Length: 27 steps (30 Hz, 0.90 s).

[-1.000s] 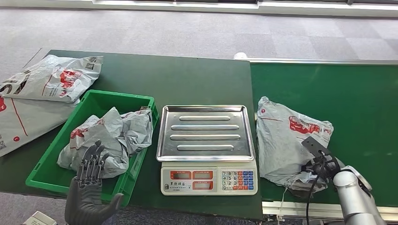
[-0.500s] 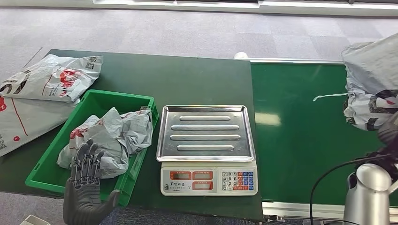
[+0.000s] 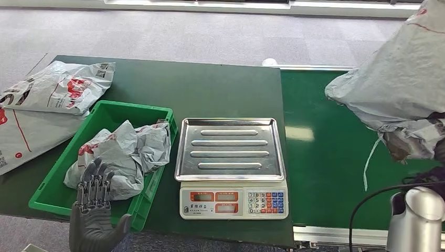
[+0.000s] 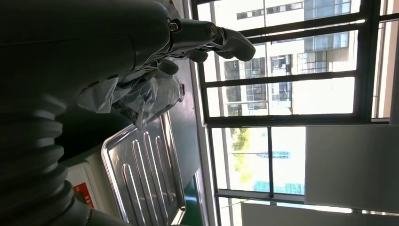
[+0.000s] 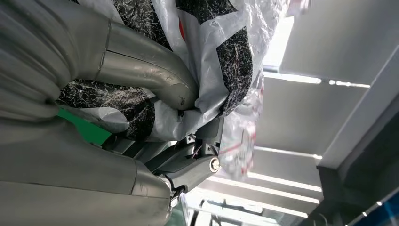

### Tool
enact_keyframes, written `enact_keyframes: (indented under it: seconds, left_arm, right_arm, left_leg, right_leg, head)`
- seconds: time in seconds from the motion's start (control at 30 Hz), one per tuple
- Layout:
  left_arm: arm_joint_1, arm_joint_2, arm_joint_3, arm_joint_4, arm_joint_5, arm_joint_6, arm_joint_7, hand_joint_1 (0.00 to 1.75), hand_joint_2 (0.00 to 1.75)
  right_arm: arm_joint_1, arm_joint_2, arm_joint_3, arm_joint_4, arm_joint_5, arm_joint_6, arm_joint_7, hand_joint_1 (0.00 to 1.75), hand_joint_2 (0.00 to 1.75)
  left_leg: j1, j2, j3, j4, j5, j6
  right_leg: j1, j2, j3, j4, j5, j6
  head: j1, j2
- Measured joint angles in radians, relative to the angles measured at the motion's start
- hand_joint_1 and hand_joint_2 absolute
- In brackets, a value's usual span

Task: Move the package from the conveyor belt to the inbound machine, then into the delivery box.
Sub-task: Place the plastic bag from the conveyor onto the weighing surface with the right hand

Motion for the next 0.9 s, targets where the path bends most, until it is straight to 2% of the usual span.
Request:
enact_keyframes:
  seconds: [0.07,0.1,0.17,0.23,0.27,0.3,0.43,0.53,0.67,0.83,0.87,0.9]
  left_arm:
    - [-0.002,0.006,-0.001,0.002,0.001,0.008,-0.011,0.0,1.75]
    - [-0.005,0.01,-0.001,0.004,-0.001,0.008,-0.018,0.0,1.75]
    - [-0.014,0.016,-0.001,0.011,-0.011,-0.004,-0.032,0.0,1.75]
    - [-0.027,0.019,0.0,0.021,-0.024,-0.023,-0.042,0.0,1.75]
    - [-0.034,0.02,0.0,0.027,-0.029,-0.031,-0.044,0.0,1.75]
    - [-0.039,0.02,0.0,0.032,-0.034,-0.036,-0.046,0.0,1.75]
    - [-0.048,0.018,0.001,0.044,-0.057,-0.035,-0.046,0.0,1.75]
    - [-0.048,0.016,0.001,0.046,-0.064,-0.031,-0.046,0.0,1.75]
    - [-0.047,0.018,0.001,0.048,-0.062,-0.029,-0.047,0.0,1.75]
    - [-0.047,0.021,0.001,0.049,-0.053,-0.03,-0.047,0.0,1.75]
    - [-0.047,0.021,0.001,0.05,-0.052,-0.031,-0.047,0.0,1.75]
    - [-0.047,0.021,0.001,0.05,-0.052,-0.031,-0.047,0.0,1.75]
  right_arm:
    - [0.002,-0.003,0.04,-0.013,-0.021,0.137,0.053,1.75,1.75]
    - [0.0,-0.008,0.076,-0.015,-0.025,0.264,0.103,1.75,1.75]
    - [-0.017,-0.017,0.179,-0.001,-0.026,0.59,0.187,1.75,1.75]
    - [-0.05,-0.017,0.305,0.04,0.008,0.878,0.2,1.75,1.75]
    - [-0.066,-0.014,0.365,0.064,0.032,0.962,0.189,1.75,1.75]
    - [-0.084,-0.007,0.425,0.089,0.057,1.0,0.175,1.75,1.75]
    - [-0.171,0.045,0.636,0.179,0.106,0.988,0.146,1.75,1.75]
    - [-0.233,0.083,0.744,0.217,0.102,1.006,0.16,1.75,1.75]
    - [-0.288,0.108,0.806,0.247,0.093,1.023,0.191,1.75,1.75]
    - [-0.311,0.11,0.82,0.265,0.096,1.024,0.216,1.75,1.75]
    - [-0.313,0.11,0.823,0.268,0.097,1.024,0.217,1.42,1.75]
    - [-0.315,0.11,0.825,0.271,0.097,1.023,0.217,0.99,1.75]
  left_leg:
    - [0.0,0.002,-0.003,-0.001,-0.001,-0.001]
    - [0.0,0.004,-0.005,-0.001,-0.001,-0.001]
    - [0.0,0.007,-0.006,-0.001,-0.001,-0.002]
    - [0.001,0.008,-0.002,-0.001,0.001,-0.003]
    - [0.001,0.007,0.0,-0.001,0.002,-0.004]
    - [0.002,0.005,0.001,-0.001,0.003,-0.004]
    - [0.004,0.002,0.0,-0.001,0.005,-0.005]
    - [0.004,0.002,0.0,-0.001,0.005,-0.005]
    - [0.004,0.002,-0.001,-0.001,0.005,-0.005]
    - [0.004,0.002,-0.001,-0.001,0.005,-0.005]
    - [0.004,0.002,-0.001,-0.001,0.005,-0.005]
    - [0.004,0.002,-0.001,-0.001,0.005,-0.005]
  right_leg:
    - [0.0,0.002,0.0,0.0,0.0,0.0]
    - [0.001,0.004,0.0,0.0,0.0,0.0]
    - [0.002,0.008,0.0,0.0,0.0,-0.001]
    - [0.003,0.009,-0.001,0.0,0.001,-0.003]
    - [0.004,0.007,-0.001,0.001,0.002,-0.003]
    - [0.004,0.005,-0.001,0.001,0.002,-0.003]
    - [0.005,0.003,-0.002,0.001,0.003,-0.003]
    - [0.005,0.003,-0.003,0.001,0.003,-0.004]
    - [0.005,0.003,-0.002,0.001,0.003,-0.004]
    - [0.004,0.003,-0.002,0.001,0.003,-0.003]
    - [0.004,0.003,-0.002,0.001,0.003,-0.003]
    - [0.004,0.003,-0.002,0.001,0.003,-0.003]
  head:
    - [0.0,0.0]
    - [0.0,0.0]
    - [0.0,0.0]
    - [0.0,0.0]
    - [0.0,0.0]
    - [0.0,0.0]
    - [0.0,0.0]
    - [0.0,0.0]
    - [0.0,0.0]
    - [0.0,0.0]
    - [0.0,0.0]
    - [0.0,0.0]
